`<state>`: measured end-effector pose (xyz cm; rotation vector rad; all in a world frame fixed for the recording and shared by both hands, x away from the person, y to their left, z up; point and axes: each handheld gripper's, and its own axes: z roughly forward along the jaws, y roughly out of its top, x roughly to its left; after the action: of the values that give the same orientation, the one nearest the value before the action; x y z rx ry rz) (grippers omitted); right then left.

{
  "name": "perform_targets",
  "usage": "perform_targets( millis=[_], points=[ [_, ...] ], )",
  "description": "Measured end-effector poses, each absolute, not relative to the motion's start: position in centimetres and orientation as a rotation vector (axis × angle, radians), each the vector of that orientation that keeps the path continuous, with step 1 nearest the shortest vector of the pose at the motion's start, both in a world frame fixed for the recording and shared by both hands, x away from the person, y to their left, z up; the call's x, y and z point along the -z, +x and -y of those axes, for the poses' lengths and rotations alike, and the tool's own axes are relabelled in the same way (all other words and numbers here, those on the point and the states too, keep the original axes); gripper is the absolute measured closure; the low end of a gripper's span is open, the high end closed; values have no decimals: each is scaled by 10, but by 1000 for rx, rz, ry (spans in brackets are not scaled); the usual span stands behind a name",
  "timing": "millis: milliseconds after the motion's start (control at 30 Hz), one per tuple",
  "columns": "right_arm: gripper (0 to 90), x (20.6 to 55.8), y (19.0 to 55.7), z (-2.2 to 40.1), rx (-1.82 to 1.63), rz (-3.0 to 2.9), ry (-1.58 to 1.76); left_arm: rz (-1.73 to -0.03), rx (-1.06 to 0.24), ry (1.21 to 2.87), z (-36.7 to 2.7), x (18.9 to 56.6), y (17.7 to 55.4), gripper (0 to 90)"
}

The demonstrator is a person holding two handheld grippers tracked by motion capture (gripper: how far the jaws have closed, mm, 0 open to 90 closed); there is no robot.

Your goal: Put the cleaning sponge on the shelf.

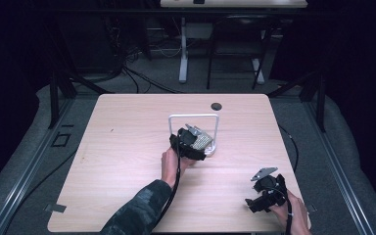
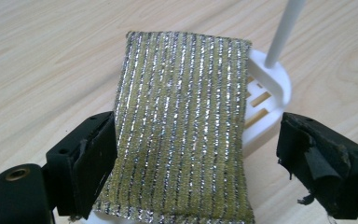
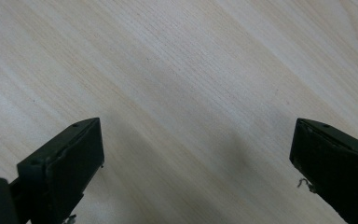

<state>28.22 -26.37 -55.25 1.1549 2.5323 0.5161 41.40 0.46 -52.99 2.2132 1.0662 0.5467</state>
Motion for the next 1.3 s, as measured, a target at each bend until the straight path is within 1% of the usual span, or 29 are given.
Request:
perform_targets(
  millis=[233,500,633,1167,1300],
  points=[
    [21,553,282,263,-518,-2534,1160,-998,-516,2214,-6,521,405,107],
    [21,553,282,263,-516,-2534,1160,-925,-500,2237,-9,510,392,50],
    [21,554,282,262,-527,-2533,1166,-900,-466,2266,-14,505,385,1],
    [18,552,282,261,-548,-2544,1142,-834,-430,2313,-44,494,359,0],
    [19,551,280,261,-556,-2536,1136,-822,-404,2367,-54,496,351,0]
  ],
)
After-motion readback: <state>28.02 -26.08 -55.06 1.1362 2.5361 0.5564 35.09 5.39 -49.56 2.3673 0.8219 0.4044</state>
